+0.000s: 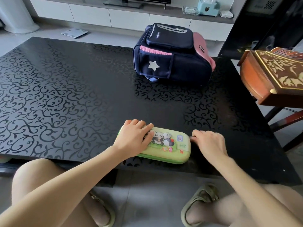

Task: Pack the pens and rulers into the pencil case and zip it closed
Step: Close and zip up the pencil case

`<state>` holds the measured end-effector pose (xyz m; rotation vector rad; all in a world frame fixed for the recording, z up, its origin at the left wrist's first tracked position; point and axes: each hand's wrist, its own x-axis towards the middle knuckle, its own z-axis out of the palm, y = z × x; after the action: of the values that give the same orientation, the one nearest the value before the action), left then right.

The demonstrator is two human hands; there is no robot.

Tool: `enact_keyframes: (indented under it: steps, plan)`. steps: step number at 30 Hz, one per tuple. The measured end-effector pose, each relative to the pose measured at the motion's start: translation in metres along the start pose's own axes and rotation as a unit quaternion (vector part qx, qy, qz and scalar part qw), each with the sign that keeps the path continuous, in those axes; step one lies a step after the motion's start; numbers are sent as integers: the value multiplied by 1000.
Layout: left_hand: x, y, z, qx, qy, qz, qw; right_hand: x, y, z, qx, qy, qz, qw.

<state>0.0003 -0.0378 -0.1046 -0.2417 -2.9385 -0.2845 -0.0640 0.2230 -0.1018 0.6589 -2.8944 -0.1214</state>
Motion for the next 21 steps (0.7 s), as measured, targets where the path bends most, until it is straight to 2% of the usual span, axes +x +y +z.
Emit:
enact_keyframes:
  steps: [3, 5, 8, 9, 11, 12, 13, 15, 17, 21]
  plan:
    - [2, -1, -2, -8, -10, 19, 1000, 48, 0, -8, 80, -105, -107, 985]
    - [4, -3, -3, -17, -16, 28, 999, 65, -11, -17, 86, -161, -152, 971]
    - [5, -6, -4, -23, -34, 36, 999, 62, -29, -33, 121, -178, -114, 970]
    - [5, -7, -4, -25, -38, 33, 998, 53, -35, -40, 186, -165, -95, 964]
    - [8, -7, -4, -56, -31, 11, 998, 29, -51, -54, 310, -187, -90, 928]
    - [10, -7, -6, -86, -20, -13, 996, 15, -60, -57, 297, -207, -115, 925]
    - [14, -8, -8, -120, -3, -44, 992, 3, -68, -54, 225, -214, -149, 939]
    - [24, -9, -11, -168, 37, -97, 980, -13, -76, -38, 97, -166, -193, 962]
    - [33, -8, -16, -171, 65, -117, 976, -19, -72, -25, 83, -122, -175, 973]
    - [51, -1, -24, -145, 108, -92, 979, -17, -24, -16, 66, -86, -98, 989]
